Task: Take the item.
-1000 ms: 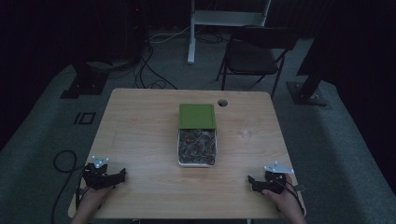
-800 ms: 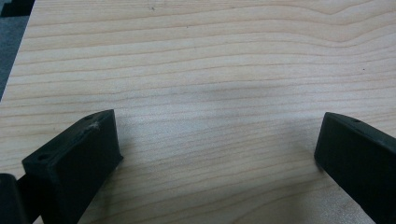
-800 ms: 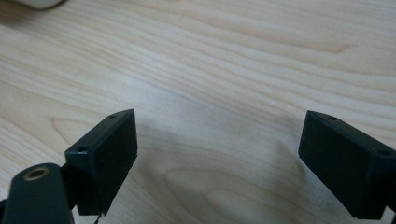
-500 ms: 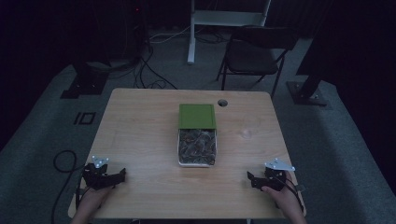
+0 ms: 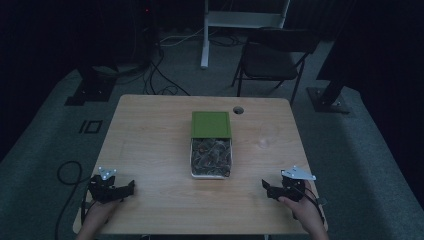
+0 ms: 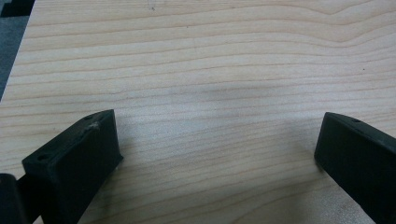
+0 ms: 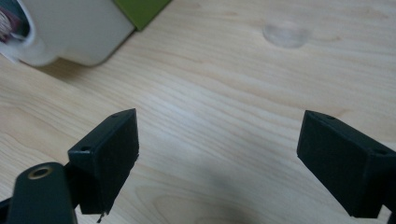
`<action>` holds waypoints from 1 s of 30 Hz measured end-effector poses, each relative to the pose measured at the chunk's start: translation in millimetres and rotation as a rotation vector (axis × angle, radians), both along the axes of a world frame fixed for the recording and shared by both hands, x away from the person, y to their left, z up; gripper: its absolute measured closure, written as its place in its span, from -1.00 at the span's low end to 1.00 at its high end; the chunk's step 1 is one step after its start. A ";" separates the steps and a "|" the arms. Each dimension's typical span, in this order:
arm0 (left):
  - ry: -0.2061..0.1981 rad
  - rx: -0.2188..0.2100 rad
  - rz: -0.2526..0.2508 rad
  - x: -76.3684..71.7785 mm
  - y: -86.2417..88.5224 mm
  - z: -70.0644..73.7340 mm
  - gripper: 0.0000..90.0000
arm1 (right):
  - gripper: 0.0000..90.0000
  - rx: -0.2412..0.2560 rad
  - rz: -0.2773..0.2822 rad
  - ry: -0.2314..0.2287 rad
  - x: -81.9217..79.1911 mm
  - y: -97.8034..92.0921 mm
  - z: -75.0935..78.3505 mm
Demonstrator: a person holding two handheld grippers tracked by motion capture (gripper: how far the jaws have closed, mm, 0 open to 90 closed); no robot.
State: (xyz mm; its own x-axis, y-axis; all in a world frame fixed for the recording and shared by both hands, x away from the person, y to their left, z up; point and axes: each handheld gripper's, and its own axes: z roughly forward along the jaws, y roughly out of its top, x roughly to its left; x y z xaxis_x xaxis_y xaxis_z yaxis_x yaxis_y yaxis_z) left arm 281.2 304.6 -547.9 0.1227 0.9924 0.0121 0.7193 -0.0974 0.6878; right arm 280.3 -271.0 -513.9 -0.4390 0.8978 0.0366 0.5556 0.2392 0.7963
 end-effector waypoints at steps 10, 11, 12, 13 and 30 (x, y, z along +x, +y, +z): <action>0.001 0.001 -0.001 0.0 0.1 0.1 -0.99 | -0.72 0.014 0.024 -0.026 5.4 13.7 11.6; 0.000 0.000 0.000 0.0 0.0 0.0 -0.99 | -0.72 0.018 0.025 -0.029 5.8 15.0 12.8; 0.001 0.001 -0.001 0.0 0.1 0.1 -0.99 | -0.72 0.019 0.028 -0.033 6.3 16.2 14.1; 0.001 0.001 -0.001 0.0 0.1 0.1 -0.99 | -0.72 0.020 0.029 -0.036 6.6 17.3 15.6; 0.001 0.001 -0.001 0.0 0.1 0.1 -0.99 | -0.71 0.037 0.085 -0.089 12.8 41.7 39.2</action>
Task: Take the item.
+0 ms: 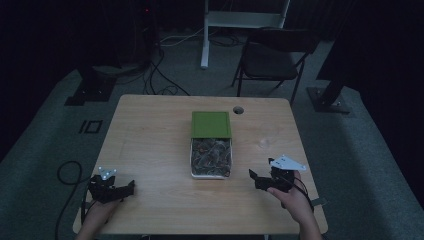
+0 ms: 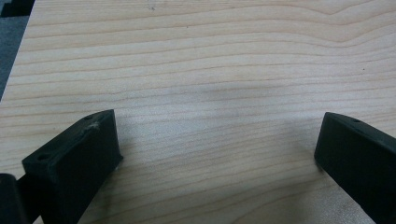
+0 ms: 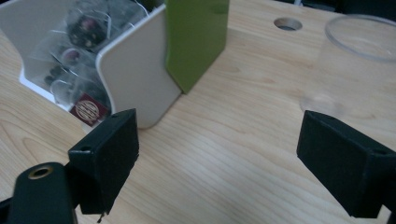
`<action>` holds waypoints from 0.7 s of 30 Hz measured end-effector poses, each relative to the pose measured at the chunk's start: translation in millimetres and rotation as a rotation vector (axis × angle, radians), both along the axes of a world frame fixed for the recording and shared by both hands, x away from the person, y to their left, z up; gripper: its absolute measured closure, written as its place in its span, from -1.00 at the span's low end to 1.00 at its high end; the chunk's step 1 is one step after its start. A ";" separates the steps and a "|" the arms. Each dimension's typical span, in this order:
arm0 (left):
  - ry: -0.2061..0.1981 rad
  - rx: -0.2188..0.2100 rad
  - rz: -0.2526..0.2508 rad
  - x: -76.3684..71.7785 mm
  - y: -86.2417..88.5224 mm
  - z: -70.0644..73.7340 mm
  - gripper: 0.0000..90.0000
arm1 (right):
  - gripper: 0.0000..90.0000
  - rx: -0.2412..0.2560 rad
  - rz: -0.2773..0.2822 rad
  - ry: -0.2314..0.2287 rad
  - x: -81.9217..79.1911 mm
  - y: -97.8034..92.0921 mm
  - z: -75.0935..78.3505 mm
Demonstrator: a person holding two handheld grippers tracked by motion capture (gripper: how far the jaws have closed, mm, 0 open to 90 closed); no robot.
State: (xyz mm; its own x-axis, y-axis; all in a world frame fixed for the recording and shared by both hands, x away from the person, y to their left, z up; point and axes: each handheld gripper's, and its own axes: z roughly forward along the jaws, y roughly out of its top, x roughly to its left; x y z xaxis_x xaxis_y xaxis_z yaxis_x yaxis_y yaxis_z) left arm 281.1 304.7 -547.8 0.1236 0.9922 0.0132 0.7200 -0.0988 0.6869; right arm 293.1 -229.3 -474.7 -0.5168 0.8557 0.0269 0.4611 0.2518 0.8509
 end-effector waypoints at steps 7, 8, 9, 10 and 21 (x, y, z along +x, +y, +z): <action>0.000 0.000 0.000 0.0 0.0 0.0 -0.99 | -0.71 0.008 0.032 -0.024 4.1 15.1 8.6; -0.001 -0.001 0.001 0.0 -0.1 -0.1 -0.99 | -0.71 0.010 0.036 -0.025 4.7 17.2 9.9; 0.000 0.000 0.000 0.0 0.0 0.0 -0.99 | -0.71 0.011 0.042 -0.026 5.3 19.3 11.1; 0.000 0.000 0.000 0.0 0.0 0.0 -0.99 | -0.71 0.008 0.047 -0.030 6.0 21.3 12.3; 0.000 0.000 0.000 0.0 0.0 0.0 -0.99 | -0.71 0.014 0.094 -0.052 11.7 43.3 21.4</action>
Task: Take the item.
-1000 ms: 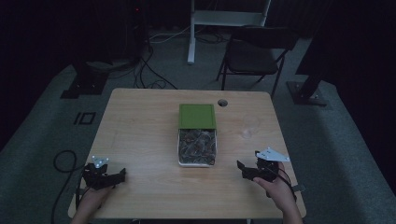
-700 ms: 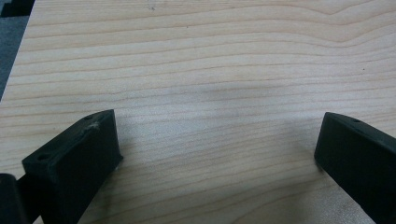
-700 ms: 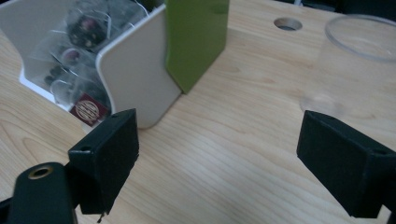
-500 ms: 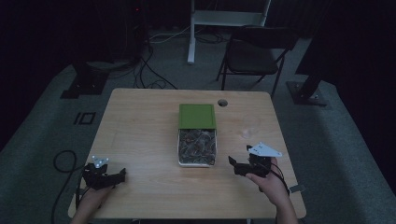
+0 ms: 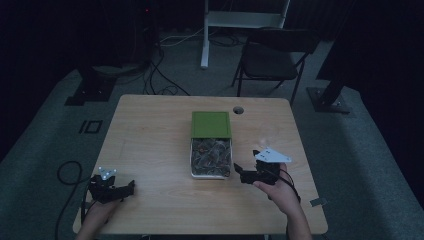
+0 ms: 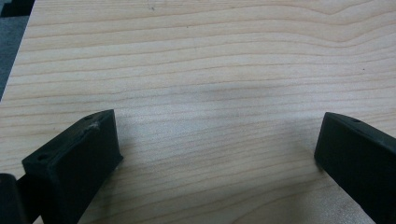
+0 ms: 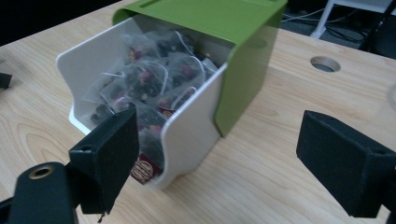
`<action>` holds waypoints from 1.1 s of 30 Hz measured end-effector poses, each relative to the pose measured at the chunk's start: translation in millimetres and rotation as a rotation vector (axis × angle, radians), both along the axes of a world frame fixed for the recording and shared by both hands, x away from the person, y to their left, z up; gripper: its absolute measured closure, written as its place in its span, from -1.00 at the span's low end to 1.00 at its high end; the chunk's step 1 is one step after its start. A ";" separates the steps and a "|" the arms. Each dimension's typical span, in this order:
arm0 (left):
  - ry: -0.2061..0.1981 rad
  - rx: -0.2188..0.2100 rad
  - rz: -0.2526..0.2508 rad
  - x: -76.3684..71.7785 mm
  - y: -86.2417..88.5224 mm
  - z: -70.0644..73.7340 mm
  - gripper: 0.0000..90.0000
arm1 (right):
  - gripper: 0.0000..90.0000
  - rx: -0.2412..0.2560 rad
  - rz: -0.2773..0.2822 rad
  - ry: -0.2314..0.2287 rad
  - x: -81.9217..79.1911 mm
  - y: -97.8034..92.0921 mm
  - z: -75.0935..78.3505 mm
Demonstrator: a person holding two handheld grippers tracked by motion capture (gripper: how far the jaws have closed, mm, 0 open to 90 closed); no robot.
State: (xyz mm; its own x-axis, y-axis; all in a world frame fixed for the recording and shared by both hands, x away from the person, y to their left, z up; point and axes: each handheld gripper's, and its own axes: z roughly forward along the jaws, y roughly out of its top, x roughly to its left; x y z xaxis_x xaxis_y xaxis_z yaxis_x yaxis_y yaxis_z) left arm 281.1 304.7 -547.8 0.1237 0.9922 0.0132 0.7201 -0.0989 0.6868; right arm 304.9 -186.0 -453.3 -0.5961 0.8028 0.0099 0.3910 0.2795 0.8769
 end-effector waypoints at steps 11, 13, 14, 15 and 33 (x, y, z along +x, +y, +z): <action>0.000 0.000 0.000 0.0 0.0 0.0 -0.99 | -0.71 0.012 0.050 -0.014 3.7 24.1 3.7; 0.000 0.000 0.000 0.0 0.0 0.0 -0.99 | -0.71 0.009 0.062 -0.018 4.0 28.1 4.6; 0.000 0.000 0.000 0.0 0.0 0.0 -0.99 | -0.71 0.009 0.065 -0.021 4.2 29.9 5.1; 0.000 0.000 0.000 0.0 0.0 0.0 -0.99 | -0.71 0.012 0.068 -0.021 4.4 31.9 5.6; 0.001 0.000 0.000 0.0 0.0 0.0 -0.99 | -0.49 -0.043 0.125 -0.034 9.3 75.0 4.3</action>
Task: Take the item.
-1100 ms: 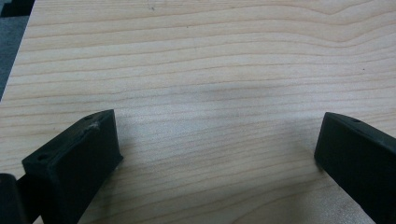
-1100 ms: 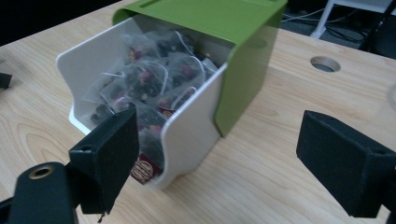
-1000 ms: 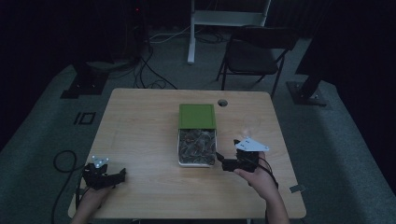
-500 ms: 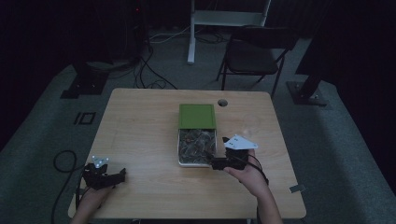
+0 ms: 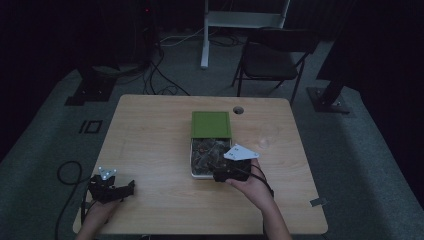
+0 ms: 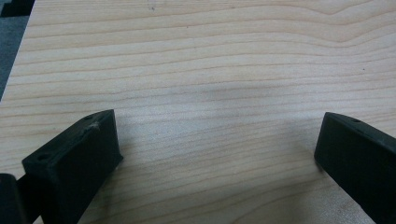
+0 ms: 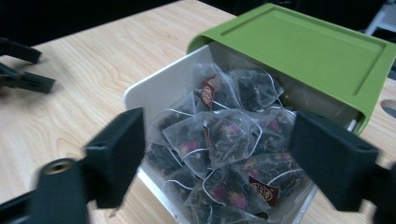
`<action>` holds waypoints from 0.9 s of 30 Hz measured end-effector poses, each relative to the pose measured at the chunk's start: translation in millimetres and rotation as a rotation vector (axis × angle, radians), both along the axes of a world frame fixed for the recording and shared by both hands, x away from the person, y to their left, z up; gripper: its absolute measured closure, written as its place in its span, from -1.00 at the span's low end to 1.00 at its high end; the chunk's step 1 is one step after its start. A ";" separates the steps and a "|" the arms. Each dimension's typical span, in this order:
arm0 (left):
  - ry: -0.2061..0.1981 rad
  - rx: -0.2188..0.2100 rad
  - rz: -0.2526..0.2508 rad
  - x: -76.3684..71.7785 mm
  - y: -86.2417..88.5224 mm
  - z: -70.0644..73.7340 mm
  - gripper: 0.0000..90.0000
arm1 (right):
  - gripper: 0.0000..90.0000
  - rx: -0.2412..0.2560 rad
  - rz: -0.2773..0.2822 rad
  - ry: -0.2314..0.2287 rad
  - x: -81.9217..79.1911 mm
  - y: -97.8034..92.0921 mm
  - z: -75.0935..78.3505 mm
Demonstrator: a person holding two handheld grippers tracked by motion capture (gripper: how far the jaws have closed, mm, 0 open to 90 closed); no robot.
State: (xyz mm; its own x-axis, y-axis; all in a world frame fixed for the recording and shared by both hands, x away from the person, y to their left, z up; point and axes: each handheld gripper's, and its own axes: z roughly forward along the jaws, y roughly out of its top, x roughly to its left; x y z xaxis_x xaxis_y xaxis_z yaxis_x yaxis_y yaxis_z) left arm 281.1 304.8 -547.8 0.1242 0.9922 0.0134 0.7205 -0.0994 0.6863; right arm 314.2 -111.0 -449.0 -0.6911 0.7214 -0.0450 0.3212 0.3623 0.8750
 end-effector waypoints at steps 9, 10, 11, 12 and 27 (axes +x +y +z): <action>-0.002 -0.002 0.002 0.1 -0.2 -0.1 -0.99 | -0.27 -0.031 -0.066 0.033 4.0 14.7 -7.7; -0.001 0.000 0.001 0.0 -0.1 -0.1 -0.99 | -0.25 -0.031 -0.074 0.035 4.7 15.9 -8.4; -0.001 0.000 0.001 0.0 -0.1 -0.1 -0.99 | -0.23 -0.024 -0.085 0.042 5.3 17.2 -9.2; -0.001 -0.001 0.001 0.0 -0.1 -0.1 -0.99 | -0.19 -0.025 -0.095 0.045 5.7 18.3 -10.0; -0.002 -0.001 0.002 0.0 -0.2 -0.1 -0.99 | 0.09 -0.014 -0.181 0.099 10.3 24.3 -21.4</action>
State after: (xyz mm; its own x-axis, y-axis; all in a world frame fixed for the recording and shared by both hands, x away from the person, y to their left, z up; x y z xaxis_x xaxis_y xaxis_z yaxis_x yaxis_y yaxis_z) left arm 281.2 304.6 -547.9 0.1225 0.9924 0.0123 0.7193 -0.0973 0.6878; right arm 324.5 -86.7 -470.4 -0.5522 0.8337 0.0054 0.4662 0.3033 0.8311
